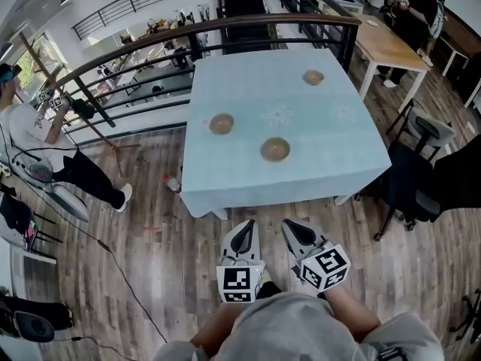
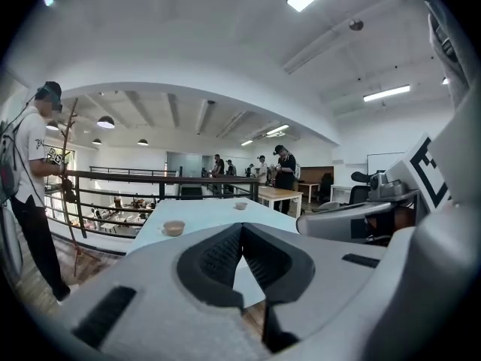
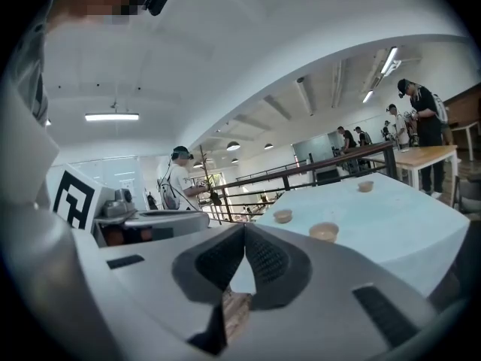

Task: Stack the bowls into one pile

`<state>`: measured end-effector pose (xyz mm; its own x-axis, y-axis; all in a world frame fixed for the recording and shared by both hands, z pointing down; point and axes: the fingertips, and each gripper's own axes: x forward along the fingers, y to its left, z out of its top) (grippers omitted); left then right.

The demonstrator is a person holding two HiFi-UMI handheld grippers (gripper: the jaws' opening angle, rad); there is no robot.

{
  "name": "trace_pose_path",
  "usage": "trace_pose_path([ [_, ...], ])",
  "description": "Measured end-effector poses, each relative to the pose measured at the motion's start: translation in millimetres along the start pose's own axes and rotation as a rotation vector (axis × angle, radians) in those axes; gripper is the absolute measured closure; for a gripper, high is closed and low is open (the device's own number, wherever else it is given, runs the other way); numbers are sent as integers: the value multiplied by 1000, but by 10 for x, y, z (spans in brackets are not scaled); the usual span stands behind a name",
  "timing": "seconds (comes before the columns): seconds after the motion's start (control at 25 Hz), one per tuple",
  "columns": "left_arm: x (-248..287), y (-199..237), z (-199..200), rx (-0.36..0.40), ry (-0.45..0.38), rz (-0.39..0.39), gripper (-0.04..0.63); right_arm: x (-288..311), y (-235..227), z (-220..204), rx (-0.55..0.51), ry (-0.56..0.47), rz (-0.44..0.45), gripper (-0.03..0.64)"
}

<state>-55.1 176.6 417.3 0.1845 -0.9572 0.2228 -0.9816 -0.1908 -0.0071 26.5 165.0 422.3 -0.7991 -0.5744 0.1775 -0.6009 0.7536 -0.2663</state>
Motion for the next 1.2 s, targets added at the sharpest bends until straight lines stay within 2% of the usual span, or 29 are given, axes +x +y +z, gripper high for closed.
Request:
trace_pose_path([
  [0.12, 48, 180, 13, 0, -7, 16, 577, 130, 9, 65, -5, -18, -9, 589],
  [0.52, 235, 365, -113, -34, 19, -29, 577, 293, -142, 48, -35, -35, -78, 588],
  [0.96, 294, 396, -165, -46, 34, -61, 576, 214, -369, 83, 13, -68, -192, 588],
  [1.2, 348, 483, -208, -42, 43, -45, 575, 310, -455, 62, 31, -64, -195, 588],
])
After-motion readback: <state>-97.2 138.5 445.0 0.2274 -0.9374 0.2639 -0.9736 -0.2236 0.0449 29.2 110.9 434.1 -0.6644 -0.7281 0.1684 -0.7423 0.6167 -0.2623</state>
